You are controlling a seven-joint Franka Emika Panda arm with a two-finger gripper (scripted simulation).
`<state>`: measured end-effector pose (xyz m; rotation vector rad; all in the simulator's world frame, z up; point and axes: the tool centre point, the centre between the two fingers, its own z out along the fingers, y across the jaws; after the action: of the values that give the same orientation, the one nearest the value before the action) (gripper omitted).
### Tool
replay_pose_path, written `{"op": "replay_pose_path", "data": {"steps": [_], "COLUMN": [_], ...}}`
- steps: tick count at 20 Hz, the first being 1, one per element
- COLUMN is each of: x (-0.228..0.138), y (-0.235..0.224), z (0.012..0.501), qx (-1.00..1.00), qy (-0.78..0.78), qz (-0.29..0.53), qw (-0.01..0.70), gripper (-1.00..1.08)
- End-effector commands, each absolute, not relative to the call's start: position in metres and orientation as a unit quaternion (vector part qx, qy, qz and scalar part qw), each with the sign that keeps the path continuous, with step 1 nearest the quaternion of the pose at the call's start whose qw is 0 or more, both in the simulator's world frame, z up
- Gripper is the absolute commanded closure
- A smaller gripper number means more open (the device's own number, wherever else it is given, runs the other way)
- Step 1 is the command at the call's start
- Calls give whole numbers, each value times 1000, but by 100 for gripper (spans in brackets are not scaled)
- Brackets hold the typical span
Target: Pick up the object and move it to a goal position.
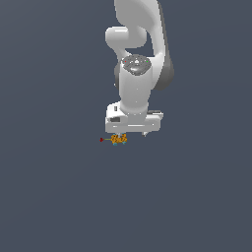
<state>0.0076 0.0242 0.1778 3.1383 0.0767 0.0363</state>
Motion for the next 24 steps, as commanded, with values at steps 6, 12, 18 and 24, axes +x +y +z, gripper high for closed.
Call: {"op": "replay_pose_path", "data": {"steps": [6,12,18,24], "x": [8,8,7,3], "y": [16,9,8,4], "z": [185,191,187,178], "qx": [1000,1000,1000,998], "qy": [7,-4,-19,-63], "qz": [12,12,12,10], "qw": [-2,-4,-5,-7], "gripper": [-92,-92,-92,-92]}}
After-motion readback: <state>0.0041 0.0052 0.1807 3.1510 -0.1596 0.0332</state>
